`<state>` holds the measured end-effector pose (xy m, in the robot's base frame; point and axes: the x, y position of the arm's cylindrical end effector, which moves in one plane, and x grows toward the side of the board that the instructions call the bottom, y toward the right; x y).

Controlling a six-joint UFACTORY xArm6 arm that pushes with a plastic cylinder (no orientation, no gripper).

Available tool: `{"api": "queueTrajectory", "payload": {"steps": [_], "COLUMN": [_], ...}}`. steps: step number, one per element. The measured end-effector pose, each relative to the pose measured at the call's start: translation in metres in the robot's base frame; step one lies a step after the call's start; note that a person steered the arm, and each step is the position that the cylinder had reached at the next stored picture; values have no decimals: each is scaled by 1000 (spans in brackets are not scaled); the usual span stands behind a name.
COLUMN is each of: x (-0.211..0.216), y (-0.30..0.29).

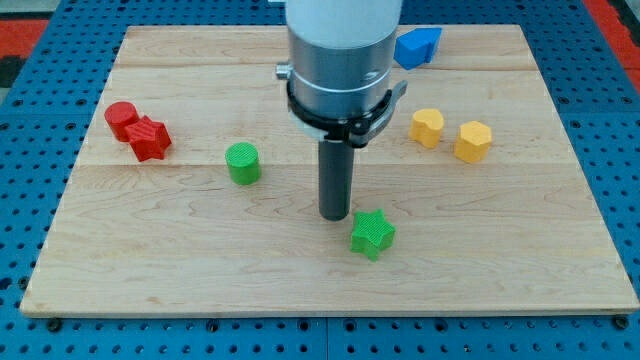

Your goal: Push the green star below the yellow hexagon

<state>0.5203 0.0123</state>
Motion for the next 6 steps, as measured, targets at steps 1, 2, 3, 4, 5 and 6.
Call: {"api": "queueTrajectory", "payload": {"steps": [1,2,3,4,5,6], "x": [21,26,40,65,62,67], "y": [44,71,27,89,123,75]}}
